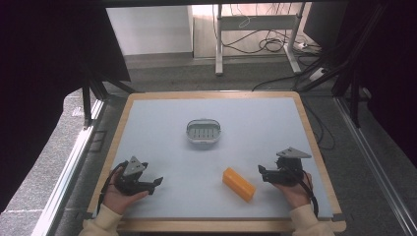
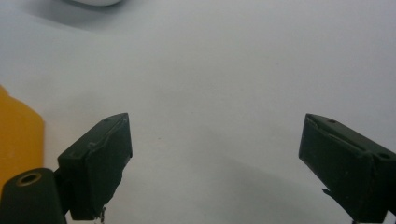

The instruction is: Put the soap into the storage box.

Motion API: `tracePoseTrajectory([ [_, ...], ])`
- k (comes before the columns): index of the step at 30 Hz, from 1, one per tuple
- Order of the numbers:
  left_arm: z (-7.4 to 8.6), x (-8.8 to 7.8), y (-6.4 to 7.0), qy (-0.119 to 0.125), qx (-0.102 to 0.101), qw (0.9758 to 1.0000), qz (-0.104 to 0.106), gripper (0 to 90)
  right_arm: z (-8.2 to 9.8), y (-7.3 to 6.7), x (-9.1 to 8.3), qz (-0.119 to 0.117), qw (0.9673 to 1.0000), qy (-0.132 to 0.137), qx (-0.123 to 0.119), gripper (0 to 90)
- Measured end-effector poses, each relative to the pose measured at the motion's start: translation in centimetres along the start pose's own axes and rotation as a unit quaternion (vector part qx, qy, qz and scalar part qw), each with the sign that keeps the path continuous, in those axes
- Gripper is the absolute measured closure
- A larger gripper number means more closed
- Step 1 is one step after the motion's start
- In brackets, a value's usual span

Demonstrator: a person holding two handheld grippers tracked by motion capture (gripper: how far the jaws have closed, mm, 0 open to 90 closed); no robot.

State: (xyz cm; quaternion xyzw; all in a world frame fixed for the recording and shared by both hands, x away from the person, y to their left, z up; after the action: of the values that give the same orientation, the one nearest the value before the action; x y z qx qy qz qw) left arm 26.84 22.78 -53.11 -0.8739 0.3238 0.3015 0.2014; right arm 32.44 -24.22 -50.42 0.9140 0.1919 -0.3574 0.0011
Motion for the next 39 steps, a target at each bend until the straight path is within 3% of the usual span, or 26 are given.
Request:
tracePoseTrajectory([
  [9,0.1,-0.1,0.0,0.0,0.0,1.0,0.001,20.2,-0.3,-0.4,-0.6,-0.004,0.9997,0.008,-0.023,12.2],
  [13,0.1,-0.1,-0.1,0.001,-0.001,1.0,0.0,20.3,-0.4,-0.3,-1.0,-0.002,0.9994,0.022,-0.024,13.6],
  [28,0.1,0.0,0.0,-0.002,-0.002,1.0,0.003,20.2,-0.5,-0.4,-0.7,-0.011,0.9994,0.01,-0.031,15.8],
  [39,0.0,0.0,0.1,-0.001,-0.004,1.0,0.0,20.3,-1.8,-0.4,-2.2,-0.018,0.9992,0.019,-0.031,18.3],
])
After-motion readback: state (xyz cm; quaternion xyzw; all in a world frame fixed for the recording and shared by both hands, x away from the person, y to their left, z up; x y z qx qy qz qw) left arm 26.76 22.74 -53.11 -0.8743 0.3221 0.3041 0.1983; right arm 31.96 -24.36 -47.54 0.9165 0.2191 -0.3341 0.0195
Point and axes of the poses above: each handheld gripper's, and its own axes: x roughly forward along the jaws, z roughly out of its underside, y roughly to its right, the point moved 1 cm from there along x, roughly forward along the jaws, and after that the axes turned 11 degrees about x, right-handed, at the moved point
